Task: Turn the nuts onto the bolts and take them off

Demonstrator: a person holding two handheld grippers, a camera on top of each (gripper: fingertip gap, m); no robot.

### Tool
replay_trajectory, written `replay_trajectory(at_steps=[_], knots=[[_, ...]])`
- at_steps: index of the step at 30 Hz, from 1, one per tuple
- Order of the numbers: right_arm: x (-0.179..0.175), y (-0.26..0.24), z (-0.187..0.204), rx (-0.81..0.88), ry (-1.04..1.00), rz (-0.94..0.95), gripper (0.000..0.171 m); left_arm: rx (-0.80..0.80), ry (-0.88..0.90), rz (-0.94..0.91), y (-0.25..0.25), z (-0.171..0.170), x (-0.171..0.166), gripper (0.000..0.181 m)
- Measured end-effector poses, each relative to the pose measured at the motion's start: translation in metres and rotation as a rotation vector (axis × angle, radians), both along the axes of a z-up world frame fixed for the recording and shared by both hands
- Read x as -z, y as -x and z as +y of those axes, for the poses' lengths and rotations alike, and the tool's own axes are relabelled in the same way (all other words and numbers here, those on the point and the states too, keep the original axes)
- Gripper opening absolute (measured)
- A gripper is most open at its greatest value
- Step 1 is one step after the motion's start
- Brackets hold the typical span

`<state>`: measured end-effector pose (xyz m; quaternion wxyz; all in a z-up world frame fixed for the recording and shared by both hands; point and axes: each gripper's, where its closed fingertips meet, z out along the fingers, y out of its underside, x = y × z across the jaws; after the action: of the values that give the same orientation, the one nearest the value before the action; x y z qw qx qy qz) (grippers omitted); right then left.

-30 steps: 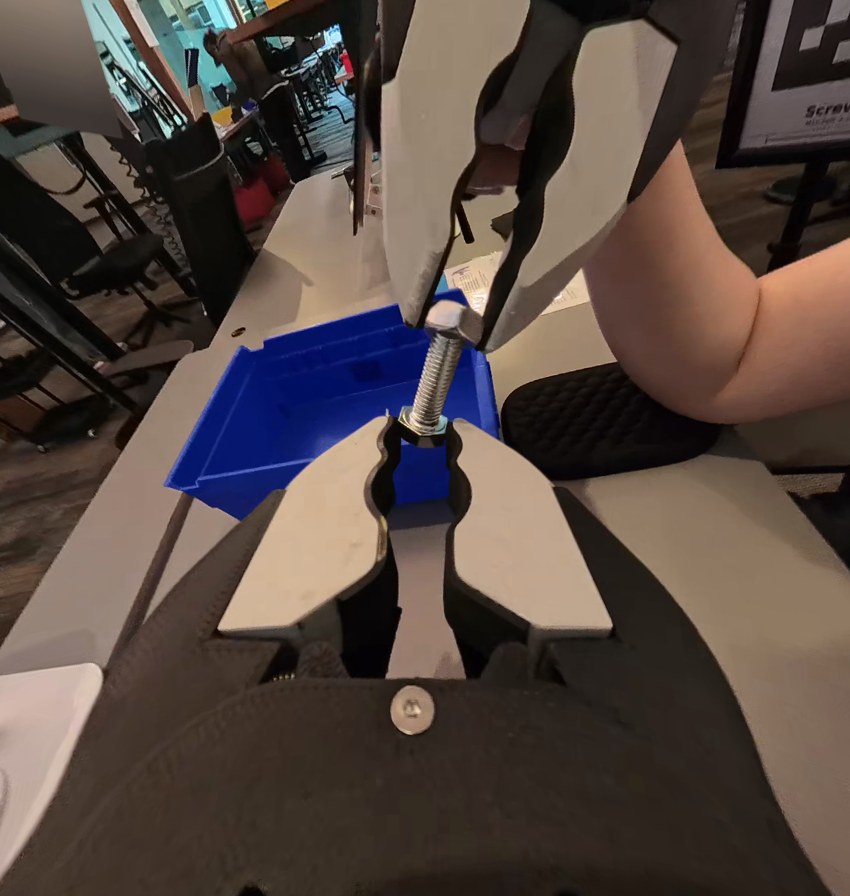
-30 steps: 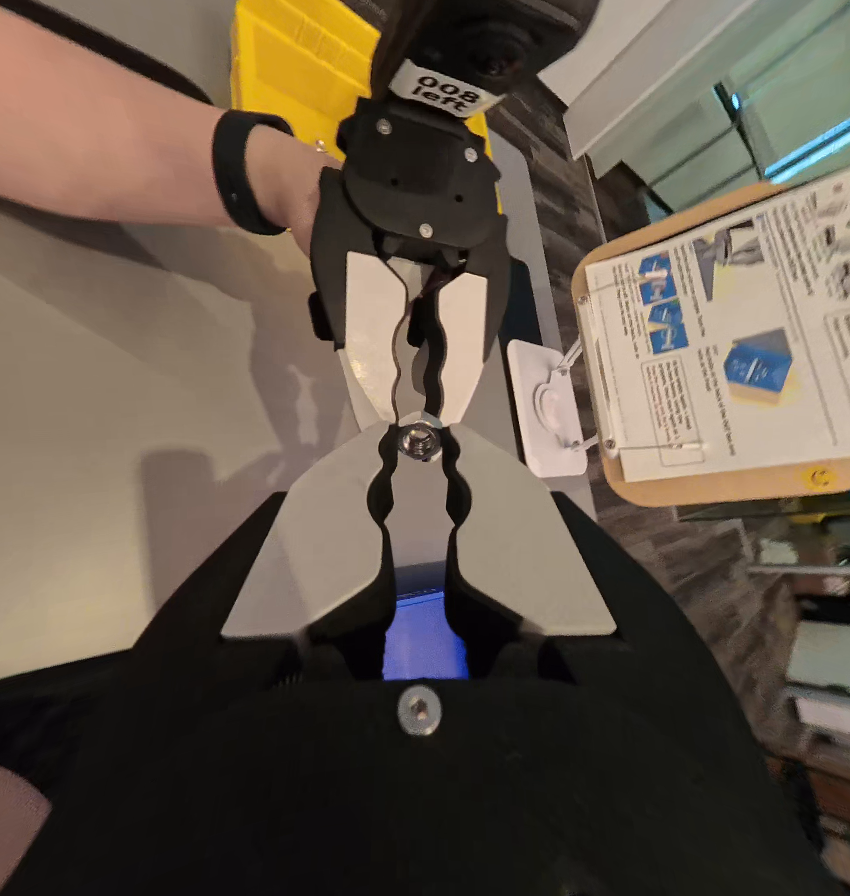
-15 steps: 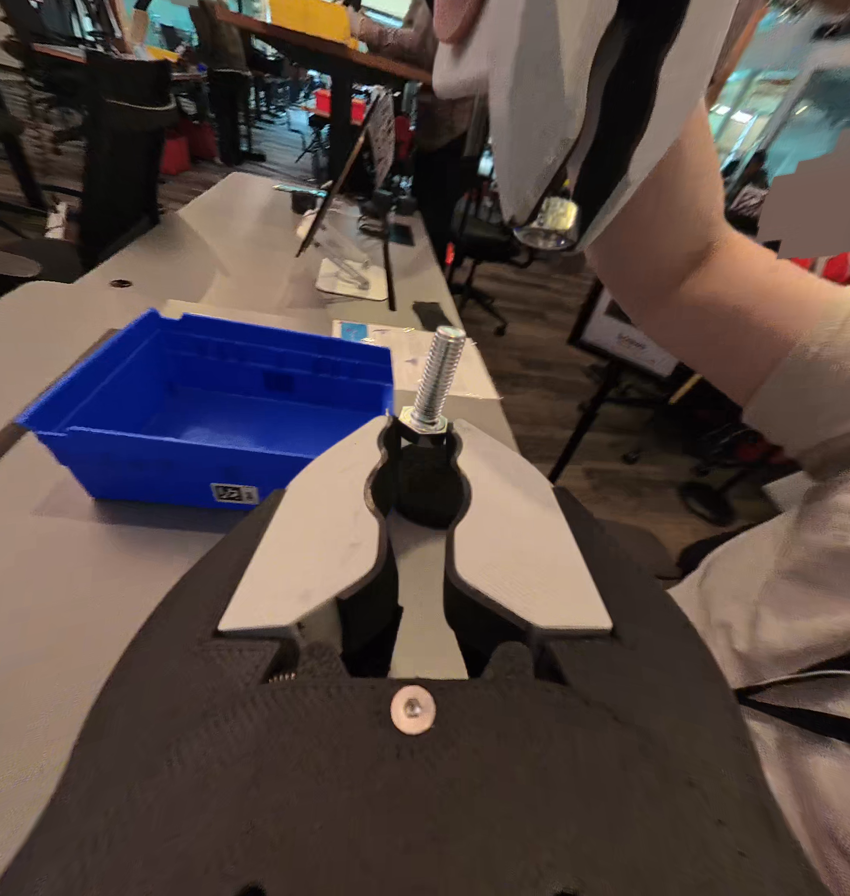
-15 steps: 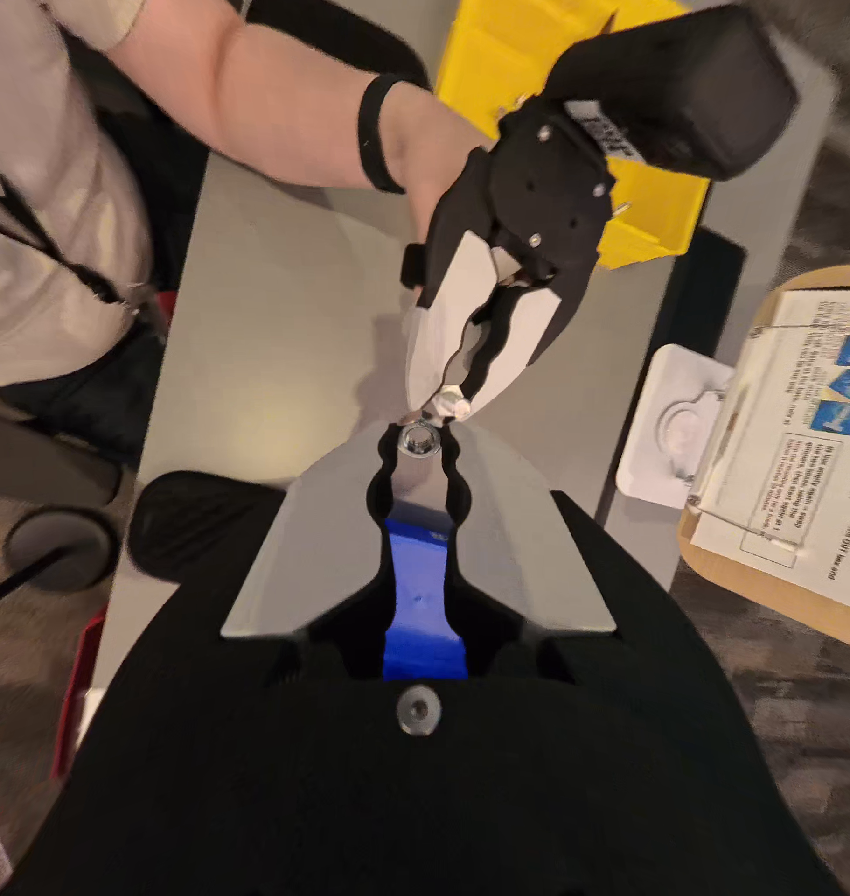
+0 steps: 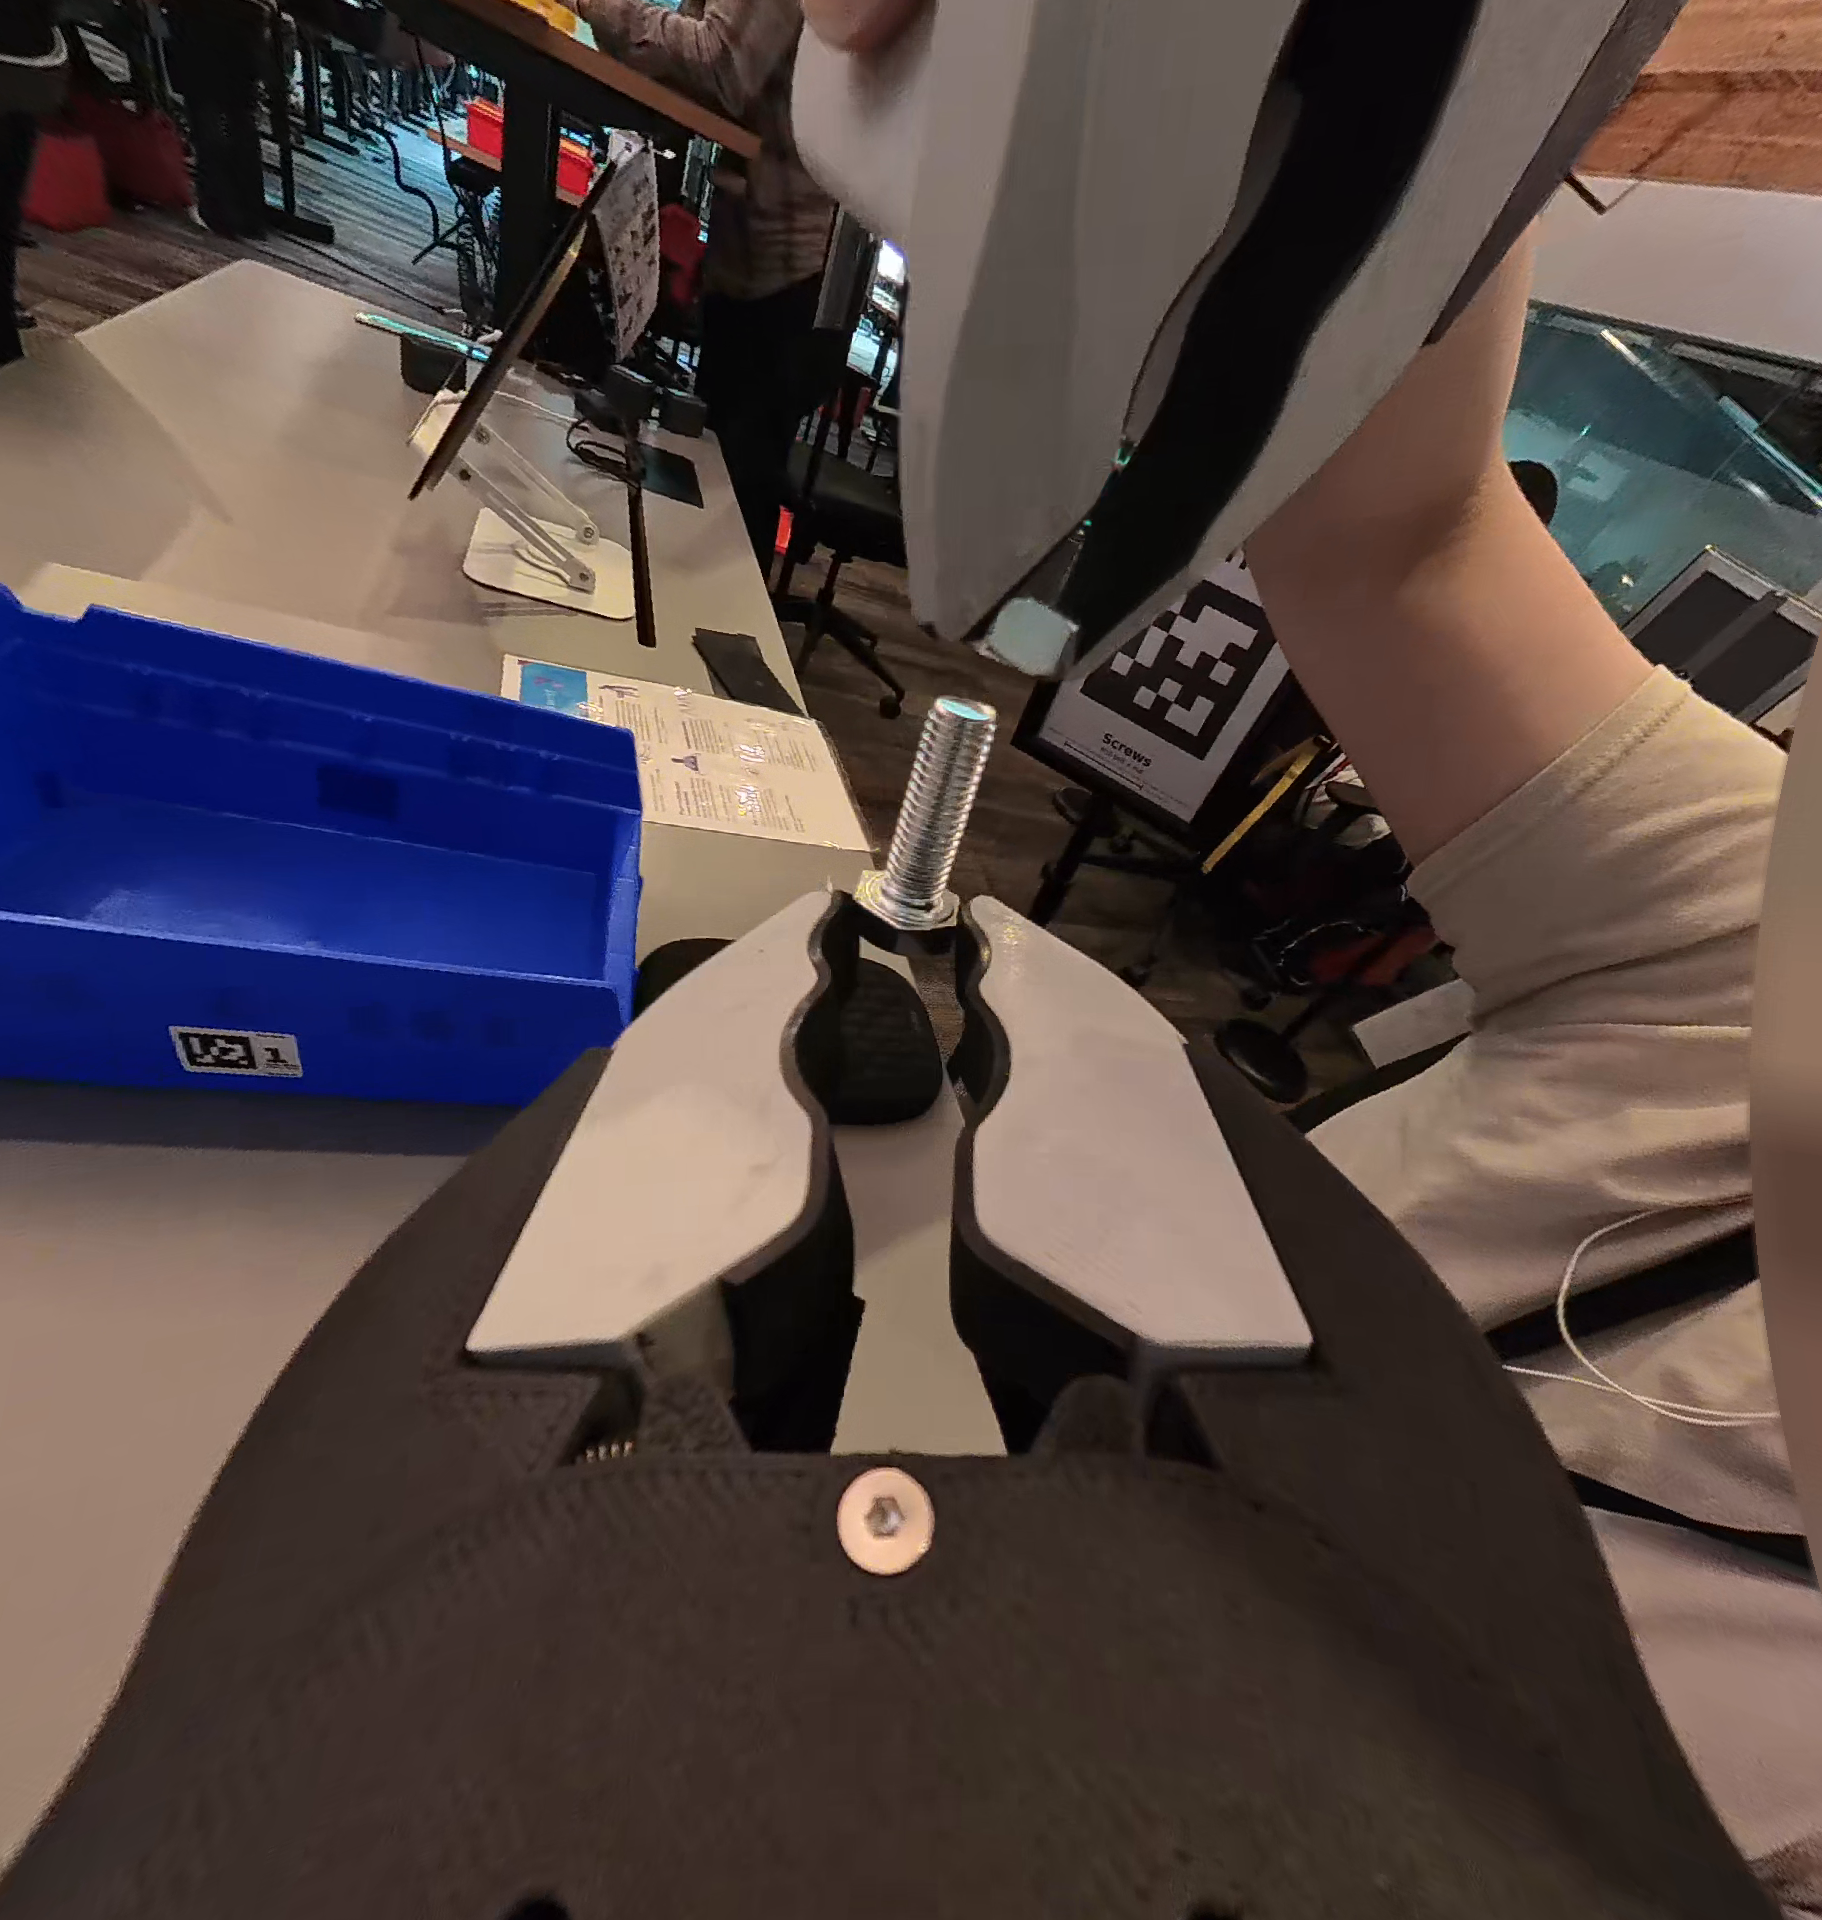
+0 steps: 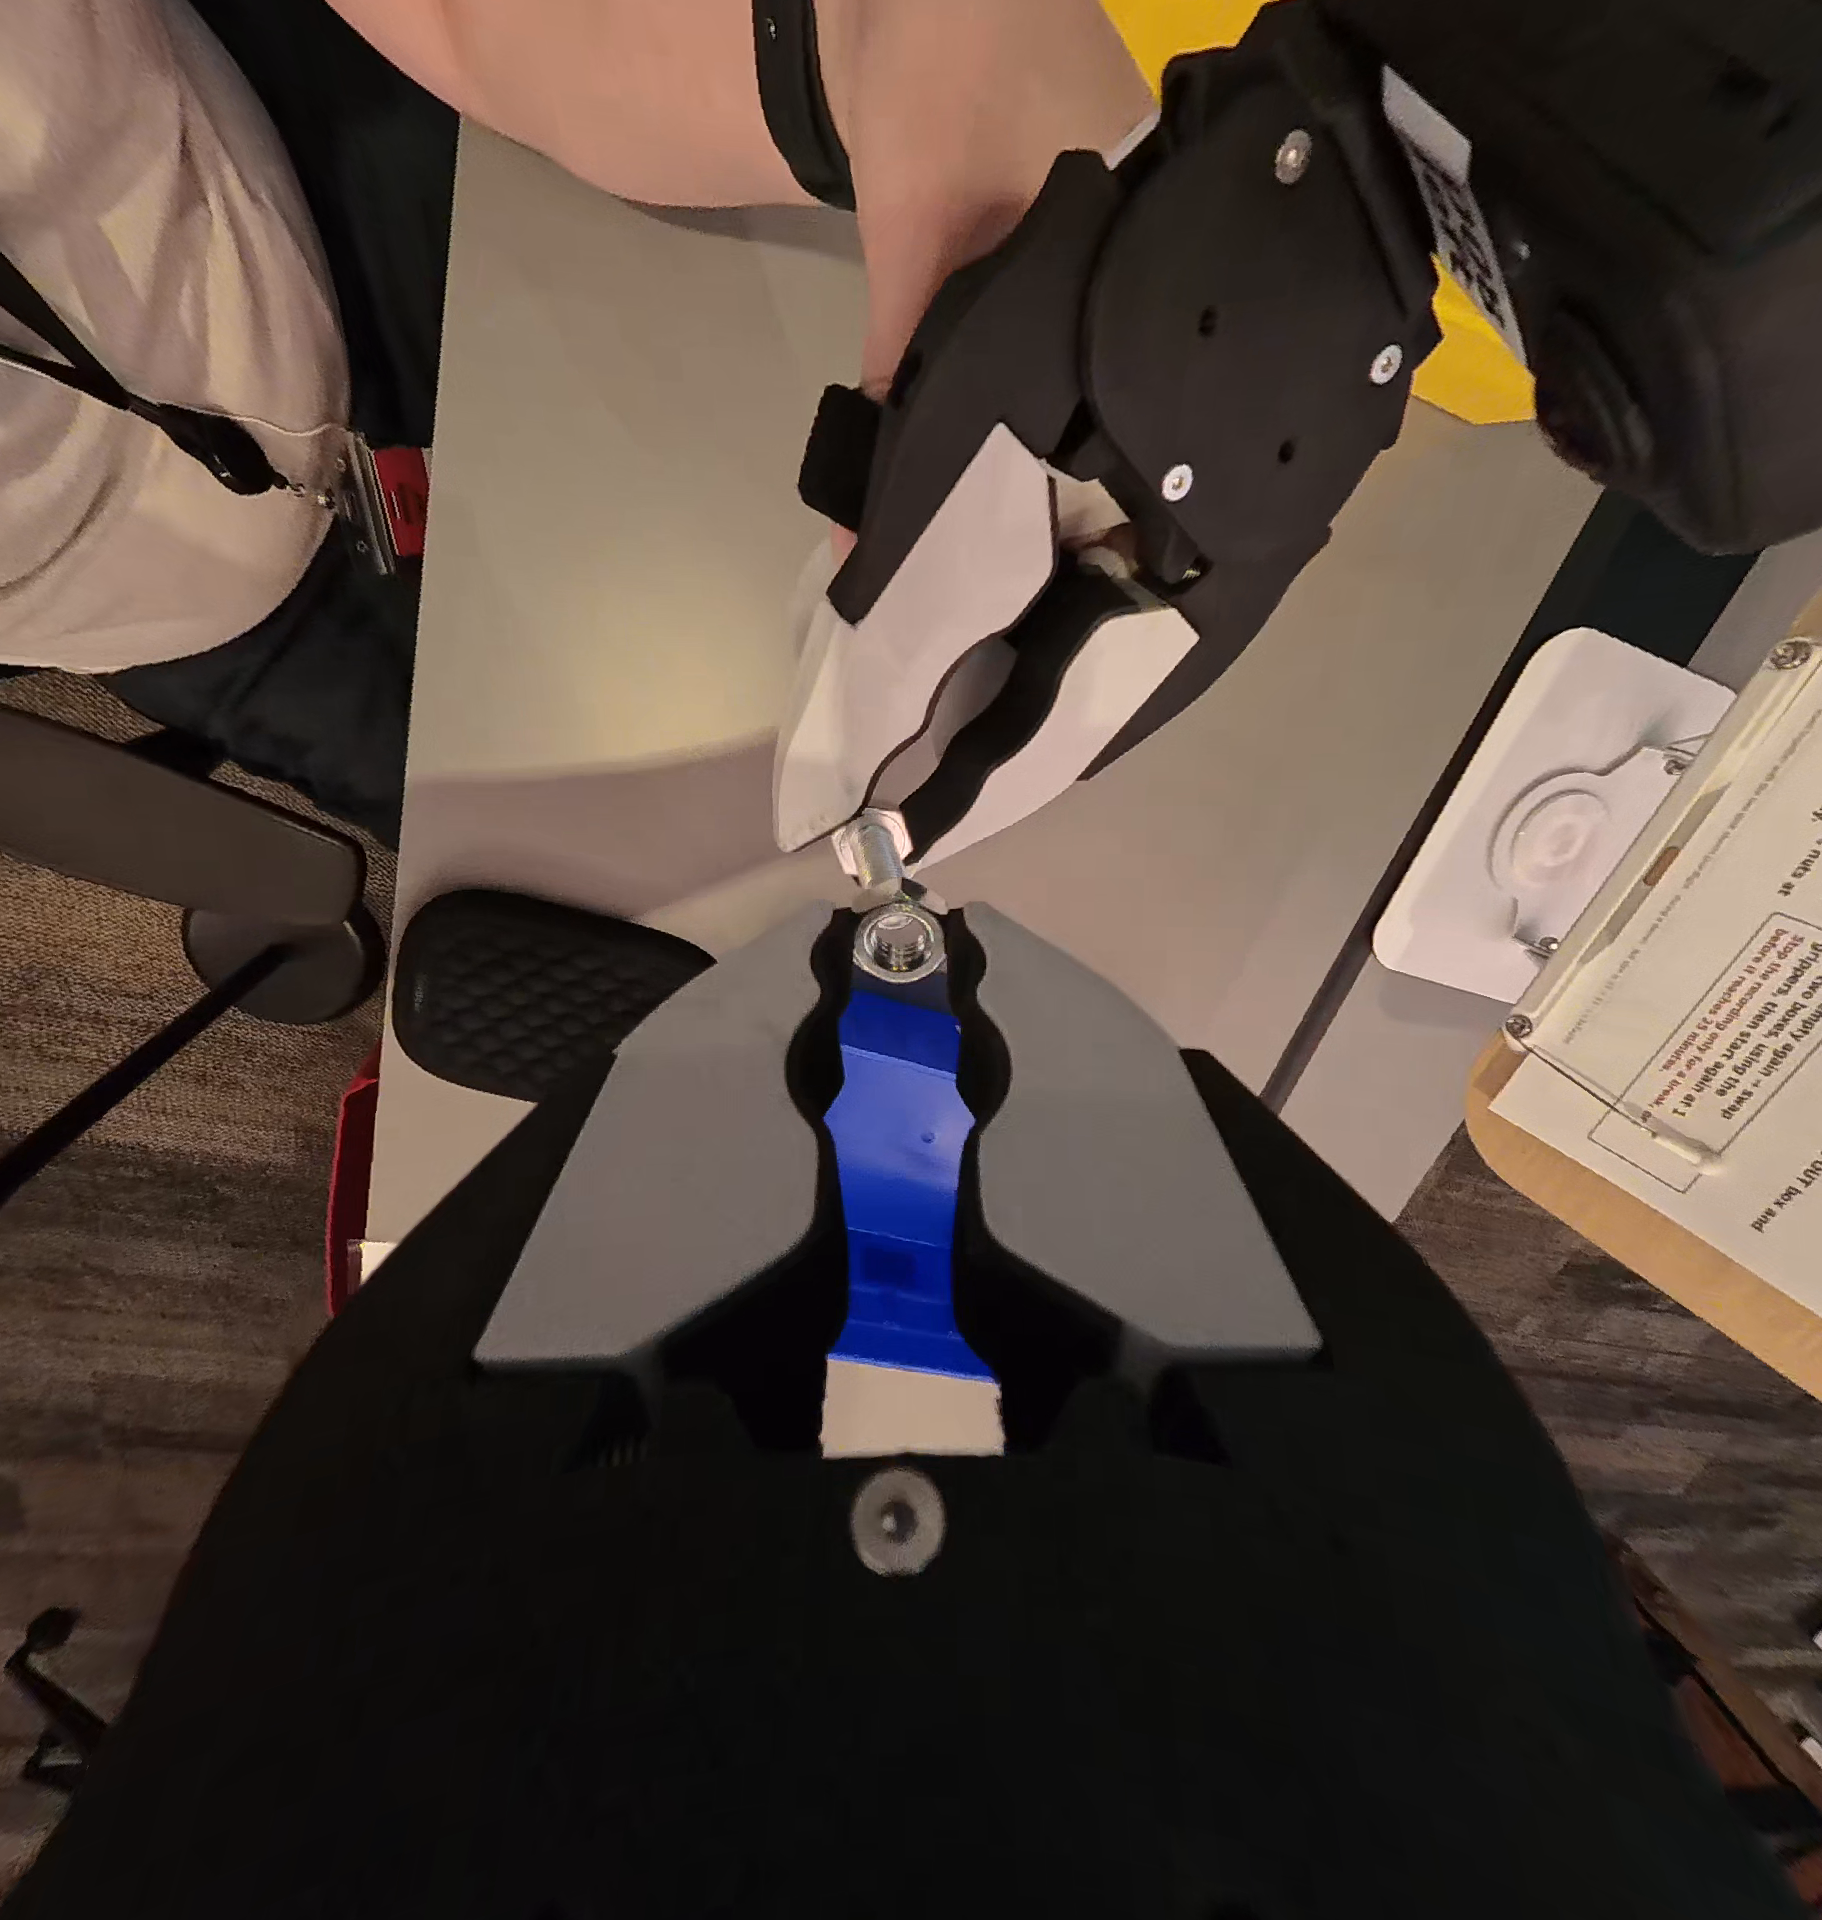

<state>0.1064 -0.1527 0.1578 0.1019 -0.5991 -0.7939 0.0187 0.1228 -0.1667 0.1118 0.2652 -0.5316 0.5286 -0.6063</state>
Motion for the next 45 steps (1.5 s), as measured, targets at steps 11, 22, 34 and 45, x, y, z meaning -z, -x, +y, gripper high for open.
replay_trajectory(at_steps=[11, 22, 34, 45], knots=[[0.006, 0.000, -0.003, -0.028, 0.009, -0.085, 0.019, 0.052, 0.051, -0.020, 0.004, -0.006, -0.006, 0.018], [0.004, 0.000, -0.006, 0.178, 0.071, -0.104, 0.019, 0.034, -0.018, -0.027, 0.005, -0.007, -0.008, 0.017], [0.000, 0.005, 0.005, 0.594, 0.175, 0.093, 0.018, -0.134, -0.086, -0.001, 0.005, 0.006, -0.012, 0.017], [-0.020, 0.018, -0.005, 0.581, 0.208, 0.284, 0.018, -0.051, -0.047, -0.120, 0.013, -0.007, -0.032, 0.018]])
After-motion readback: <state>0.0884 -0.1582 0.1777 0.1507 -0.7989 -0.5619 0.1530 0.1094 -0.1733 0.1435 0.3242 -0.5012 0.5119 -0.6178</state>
